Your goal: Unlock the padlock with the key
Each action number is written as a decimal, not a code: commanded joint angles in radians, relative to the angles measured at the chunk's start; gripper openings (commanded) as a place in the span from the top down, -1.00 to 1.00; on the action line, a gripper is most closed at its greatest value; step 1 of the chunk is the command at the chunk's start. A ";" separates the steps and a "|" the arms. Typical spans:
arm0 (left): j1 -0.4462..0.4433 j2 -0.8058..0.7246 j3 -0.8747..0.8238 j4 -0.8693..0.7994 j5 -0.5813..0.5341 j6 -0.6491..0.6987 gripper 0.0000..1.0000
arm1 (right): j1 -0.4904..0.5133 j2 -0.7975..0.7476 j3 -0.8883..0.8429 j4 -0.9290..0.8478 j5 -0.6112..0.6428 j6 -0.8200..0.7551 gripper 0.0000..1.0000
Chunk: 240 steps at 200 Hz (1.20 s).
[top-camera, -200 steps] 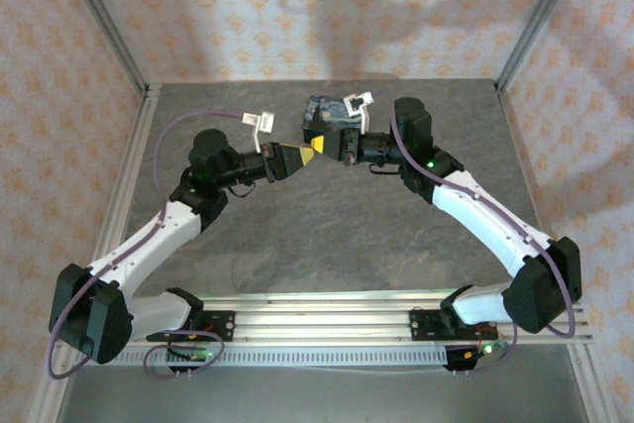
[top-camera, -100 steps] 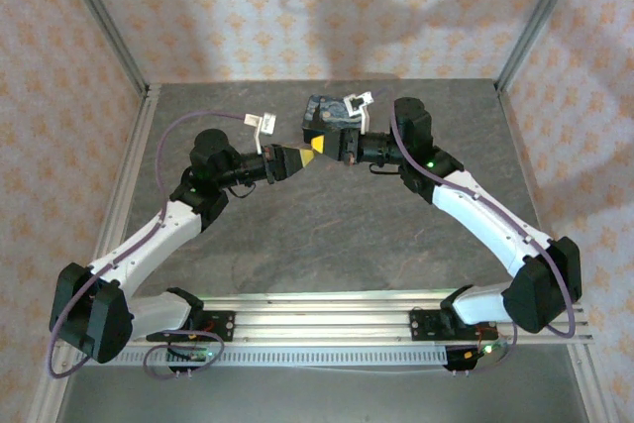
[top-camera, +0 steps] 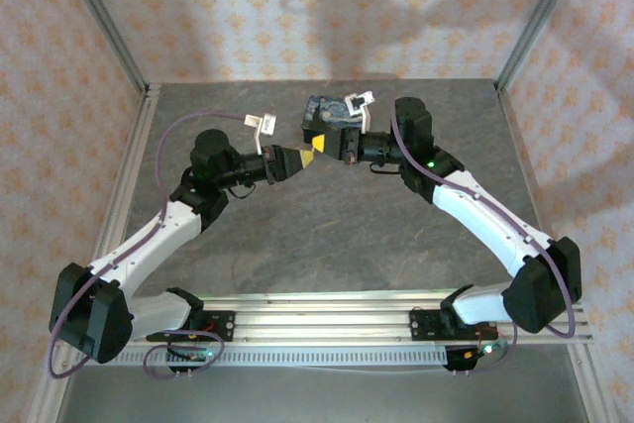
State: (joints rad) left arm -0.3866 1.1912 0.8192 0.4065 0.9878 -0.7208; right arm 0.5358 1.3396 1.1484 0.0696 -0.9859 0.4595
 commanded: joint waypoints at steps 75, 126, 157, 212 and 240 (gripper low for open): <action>-0.004 -0.033 -0.007 -0.001 0.017 0.024 0.58 | -0.010 -0.035 -0.006 0.071 0.000 0.016 1.00; -0.005 -0.027 0.000 0.016 0.023 0.015 0.57 | -0.010 -0.032 -0.029 0.110 -0.002 0.040 1.00; -0.004 -0.028 0.011 0.001 0.034 0.025 0.89 | -0.010 -0.030 -0.035 0.112 0.004 0.039 1.00; -0.004 -0.072 0.014 -0.086 0.002 0.094 1.00 | -0.010 -0.028 -0.039 0.098 0.023 0.037 1.00; -0.003 -0.092 0.020 -0.138 -0.023 0.133 1.00 | -0.010 -0.031 -0.042 0.067 0.060 0.029 1.00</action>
State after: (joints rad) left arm -0.3862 1.1378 0.8165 0.3328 0.9783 -0.6476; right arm 0.5304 1.3350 1.1164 0.1211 -0.9825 0.4969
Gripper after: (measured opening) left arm 0.048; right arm 0.059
